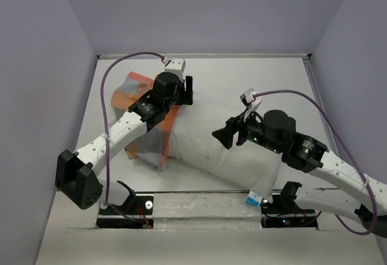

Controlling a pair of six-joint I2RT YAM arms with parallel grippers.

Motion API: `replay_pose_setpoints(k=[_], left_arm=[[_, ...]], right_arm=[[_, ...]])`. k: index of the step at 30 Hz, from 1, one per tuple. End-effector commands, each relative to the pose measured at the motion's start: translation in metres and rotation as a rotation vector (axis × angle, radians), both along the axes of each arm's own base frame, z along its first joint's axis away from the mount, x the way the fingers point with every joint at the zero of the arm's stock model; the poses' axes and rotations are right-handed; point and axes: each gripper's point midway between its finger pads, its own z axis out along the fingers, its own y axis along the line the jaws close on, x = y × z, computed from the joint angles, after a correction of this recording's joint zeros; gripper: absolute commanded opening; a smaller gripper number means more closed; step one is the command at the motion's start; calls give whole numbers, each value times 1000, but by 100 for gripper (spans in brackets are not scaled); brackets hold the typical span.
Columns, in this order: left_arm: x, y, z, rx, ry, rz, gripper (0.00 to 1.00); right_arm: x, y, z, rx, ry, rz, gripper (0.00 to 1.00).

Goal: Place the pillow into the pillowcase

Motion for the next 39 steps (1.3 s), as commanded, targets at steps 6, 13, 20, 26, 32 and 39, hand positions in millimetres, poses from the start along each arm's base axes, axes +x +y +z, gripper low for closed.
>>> replay_pose_setpoints(k=[6,13,20,26,32,39], left_arm=[[32,-14,17,134,-17,-28,67],[47,-13,-4,238,43,-3,63],[50,-12,-19,279,59,-7,48],[54,-10,-18,287,46,16,4],[50,-30,35,87,-100,-46,0],[35,-54,87,-139,-181,-134,0]], right_arm=[[106,-7,38,81,-49,-14,73],[126,-1,26,82,-19,174,81],[152,9,-7,55,54,241,89],[171,22,-42,29,138,284,91],[176,25,-72,-1,195,266,93],[100,77,-48,143,143,596,10]])
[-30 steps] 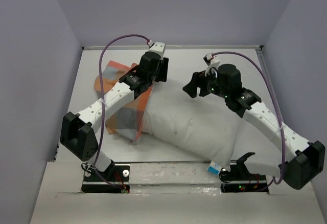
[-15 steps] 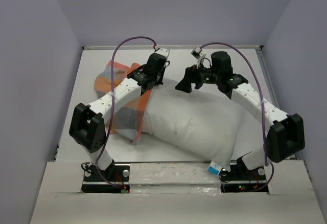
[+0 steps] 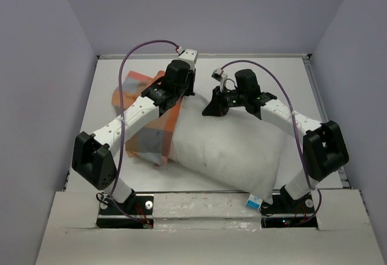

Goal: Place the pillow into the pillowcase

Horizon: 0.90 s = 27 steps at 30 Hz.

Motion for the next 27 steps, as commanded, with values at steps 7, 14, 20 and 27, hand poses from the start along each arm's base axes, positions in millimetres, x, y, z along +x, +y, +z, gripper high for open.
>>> replay_pose_setpoints(k=[7,14,20,27], left_arm=[[-34,-43,112,-404,-187,-224,0],[-78,-74,109,-574,-116,-351,0],[-145,-97,163,-823,-88,-493,0],[-214,-125,185,-983,28,-610,0]], right_arm=[[-53,27,88,247,-217,102,0],[-74,29,154,437,-396,176,0],[-49,39,110,488,-256,174,0],[3,49,83,478,-160,-14,0]])
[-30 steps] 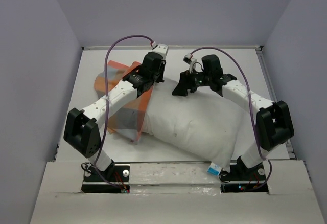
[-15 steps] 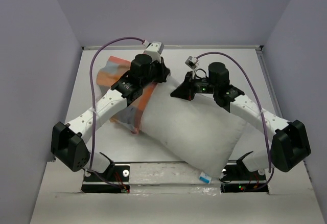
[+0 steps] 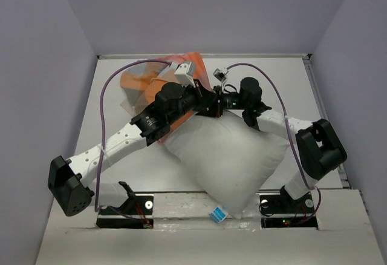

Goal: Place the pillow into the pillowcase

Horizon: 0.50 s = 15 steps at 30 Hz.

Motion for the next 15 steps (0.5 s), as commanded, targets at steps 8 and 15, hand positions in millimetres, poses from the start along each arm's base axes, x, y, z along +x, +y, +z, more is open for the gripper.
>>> replay_pose_setpoints(k=[8,15], left_arm=[[-125,-49,99,-361,34,-337,0],[-87,-7,32,-146,58,-35,0]], right_arm=[[54,-33,25,87,-52,-410,0],[38,-79,37,135,-32,-478,0]])
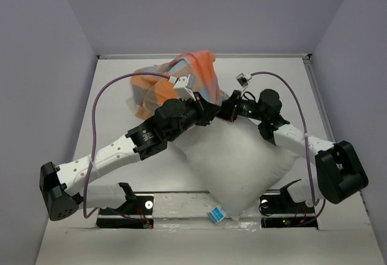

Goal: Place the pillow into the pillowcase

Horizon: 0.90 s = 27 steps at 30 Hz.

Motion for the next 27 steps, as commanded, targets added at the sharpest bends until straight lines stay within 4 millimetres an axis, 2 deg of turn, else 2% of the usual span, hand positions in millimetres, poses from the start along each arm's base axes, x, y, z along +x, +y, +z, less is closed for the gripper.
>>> replay_pose_setpoints(k=[1,3,5,6,7,9,10,11,12,13,14,15,16,18,19,20,21,22,24,25,27], left_arm=[[-25,12,18,-38,-28,-10,0],[-16,19,0,47,-18,47,0],[-7,17,-15,113,-32,73,0],[-3,8,-24,140,-30,62,0],[-1,2,-26,154,-42,47,0],[3,-15,-29,157,-49,18,2],[4,-34,-30,148,-57,-30,9],[4,-44,-32,147,-64,-57,15],[6,-51,-31,142,-73,-74,39],[4,-63,-34,157,-79,-112,54],[2,-64,-36,192,-107,-128,86],[3,-56,-33,205,-124,-92,99],[4,-47,-33,213,-134,-66,99],[4,-25,-35,220,-141,-6,99],[4,3,-38,225,-142,69,99],[4,20,-47,250,-126,113,99],[4,34,-51,247,-120,159,99],[2,65,-71,271,-82,247,99],[0,94,-94,290,-38,330,99],[-4,117,-119,337,-10,373,99],[-3,136,-137,337,32,435,99]], right_arm=[[39,-37,38,82,-90,-245,0],[40,-41,43,82,-94,-251,0],[44,-39,32,43,-40,-245,0],[50,-41,32,35,-36,-251,0],[60,-44,21,19,-4,-259,0],[68,-44,17,13,38,-224,0],[83,-53,15,10,70,-249,0],[88,-57,14,10,88,-253,0],[90,-59,14,6,96,-237,0],[96,-64,17,-1,108,-246,0],[104,-75,17,-15,96,-286,0],[106,-80,11,-39,117,-305,0],[111,-86,18,-53,101,-326,0],[118,-92,16,-111,77,-362,1],[118,-98,8,-147,119,-382,7],[125,-104,14,-179,87,-423,26],[122,-105,17,-185,101,-423,26],[120,-113,18,-227,97,-467,48],[115,-122,28,-255,67,-508,64],[108,-128,41,-261,26,-535,73],[94,-127,45,-285,7,-527,77]])
